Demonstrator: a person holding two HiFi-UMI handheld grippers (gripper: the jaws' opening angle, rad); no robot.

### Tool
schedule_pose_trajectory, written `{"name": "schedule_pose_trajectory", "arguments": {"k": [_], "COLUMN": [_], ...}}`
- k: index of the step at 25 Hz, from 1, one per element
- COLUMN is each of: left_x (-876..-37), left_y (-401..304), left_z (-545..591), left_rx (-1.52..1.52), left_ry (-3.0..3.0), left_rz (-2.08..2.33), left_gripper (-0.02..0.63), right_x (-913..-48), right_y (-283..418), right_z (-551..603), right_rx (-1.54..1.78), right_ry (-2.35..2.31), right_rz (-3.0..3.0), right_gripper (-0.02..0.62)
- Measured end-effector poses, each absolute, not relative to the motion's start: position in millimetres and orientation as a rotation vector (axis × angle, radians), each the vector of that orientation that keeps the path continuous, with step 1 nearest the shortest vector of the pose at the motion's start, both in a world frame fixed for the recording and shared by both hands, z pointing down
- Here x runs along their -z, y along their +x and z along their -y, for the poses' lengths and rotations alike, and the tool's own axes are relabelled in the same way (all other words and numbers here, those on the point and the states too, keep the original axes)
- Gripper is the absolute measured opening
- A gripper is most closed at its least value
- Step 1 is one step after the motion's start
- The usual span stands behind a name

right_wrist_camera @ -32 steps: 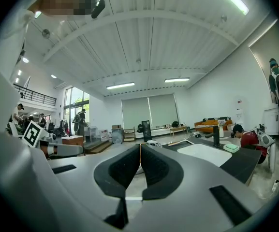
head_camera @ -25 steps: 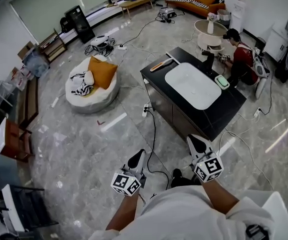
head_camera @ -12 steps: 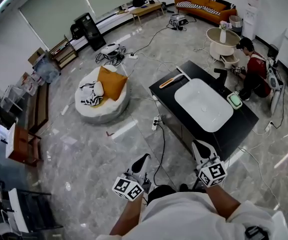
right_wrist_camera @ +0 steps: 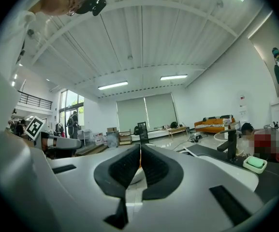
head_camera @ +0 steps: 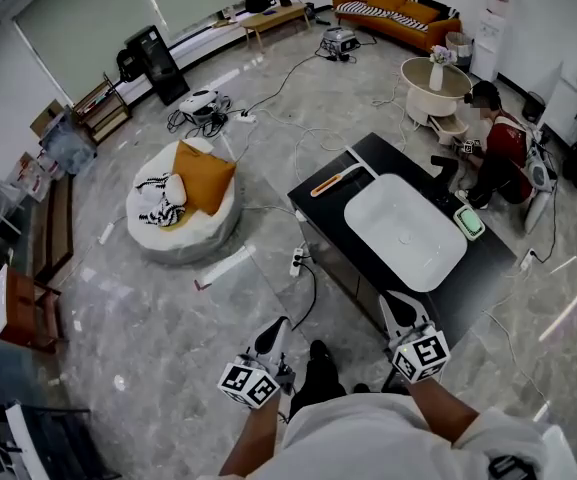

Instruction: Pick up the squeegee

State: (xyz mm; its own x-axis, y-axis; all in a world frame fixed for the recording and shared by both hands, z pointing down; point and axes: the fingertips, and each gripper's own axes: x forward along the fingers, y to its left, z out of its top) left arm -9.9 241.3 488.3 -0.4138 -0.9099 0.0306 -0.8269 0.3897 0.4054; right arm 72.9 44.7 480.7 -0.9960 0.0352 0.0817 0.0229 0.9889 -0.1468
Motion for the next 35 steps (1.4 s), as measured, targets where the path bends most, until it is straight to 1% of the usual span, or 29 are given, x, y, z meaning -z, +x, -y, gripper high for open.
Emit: {"name": "schedule_pose_trajectory", "arguments": {"k": [8, 12, 24, 32, 35], "left_x": [-464, -460, -465, -453, -454], "left_y": [-119, -163, -251, -284, -296], "left_z": [-214, -198, -135, -52, -17], "left_rx": [0.454, 0.424, 0.385, 0.281, 0.242], "left_ry": [1.713, 1.78, 1.904, 2.048, 2.072], "left_rz": [2.345, 2.302, 2.165, 2.019, 1.948], "left_gripper": [0.015, 0.015, 0.015, 0.015, 0.015], "right_x": [-447, -435, -434, -441, -437], "right_y": [-27, -63, -86, -113, -126], "right_z": [-14, 1, 46, 115, 141], "right_rx": [-0.098, -0.052, -0.018, -0.098, -0.082], "right_ry": [0.138, 0.231, 0.529, 0.681, 0.711], "right_rz": [3.086, 3.101, 3.043, 3.05, 3.065], "right_gripper": [0.015, 0.015, 0.015, 0.015, 0.015]}}
